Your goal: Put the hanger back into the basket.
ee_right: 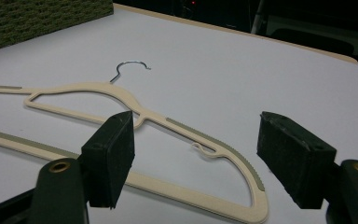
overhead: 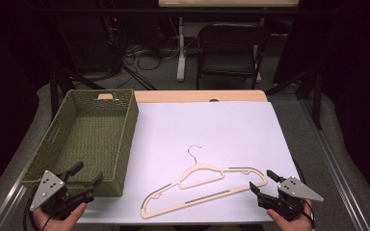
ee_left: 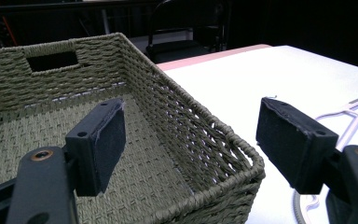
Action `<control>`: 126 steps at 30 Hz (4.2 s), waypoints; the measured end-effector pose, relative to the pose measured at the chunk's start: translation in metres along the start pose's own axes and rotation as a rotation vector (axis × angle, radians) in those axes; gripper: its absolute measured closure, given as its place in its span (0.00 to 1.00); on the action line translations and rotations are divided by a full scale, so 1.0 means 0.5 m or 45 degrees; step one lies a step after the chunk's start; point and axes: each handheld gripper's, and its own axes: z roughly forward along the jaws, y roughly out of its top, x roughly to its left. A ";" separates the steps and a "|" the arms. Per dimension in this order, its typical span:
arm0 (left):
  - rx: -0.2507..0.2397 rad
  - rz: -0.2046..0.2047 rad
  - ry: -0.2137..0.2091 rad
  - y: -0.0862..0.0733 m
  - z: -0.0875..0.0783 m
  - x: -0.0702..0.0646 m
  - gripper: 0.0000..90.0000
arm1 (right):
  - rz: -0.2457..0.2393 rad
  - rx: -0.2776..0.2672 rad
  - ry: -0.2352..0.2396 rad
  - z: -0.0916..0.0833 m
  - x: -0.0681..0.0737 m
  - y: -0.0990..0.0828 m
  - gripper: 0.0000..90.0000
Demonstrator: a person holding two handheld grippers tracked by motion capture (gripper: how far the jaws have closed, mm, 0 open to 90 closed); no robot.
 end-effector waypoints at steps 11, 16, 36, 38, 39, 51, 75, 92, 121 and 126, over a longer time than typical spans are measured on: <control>-0.002 -0.001 -0.001 0.001 0.001 -0.001 0.27 | -0.022 0.036 0.005 0.004 -0.002 0.006 0.31; -0.001 0.001 -0.001 0.004 -0.001 -0.002 0.27 | -0.072 0.129 0.049 0.014 -0.001 0.016 0.34; 0.015 0.013 -0.029 0.008 0.006 -0.011 0.27 | -0.207 0.482 0.094 0.061 -0.013 0.121 0.37; 0.015 0.011 -0.027 0.008 0.006 -0.010 0.27 | -0.221 0.507 0.099 0.068 -0.013 0.129 0.37; 0.015 0.010 -0.028 0.008 0.006 -0.010 0.27 | -0.231 0.540 0.106 0.070 -0.014 0.134 0.37; 0.017 0.013 -0.033 0.009 0.007 -0.010 0.27 | -0.333 0.661 0.152 0.104 0.000 0.178 0.37; 0.023 0.019 -0.039 0.009 0.009 -0.012 0.27 | -0.415 0.953 0.244 0.201 0.025 0.240 0.49; 0.020 0.018 -0.039 0.011 0.008 -0.013 0.27 | -0.474 1.057 0.276 0.254 0.041 0.251 0.50; 0.018 0.017 -0.038 0.011 0.007 -0.010 0.27 | -0.652 1.211 0.381 0.355 0.091 0.228 0.62; 0.018 0.017 -0.040 0.011 0.007 -0.011 0.27 | -0.644 1.225 0.405 0.369 0.093 0.223 0.62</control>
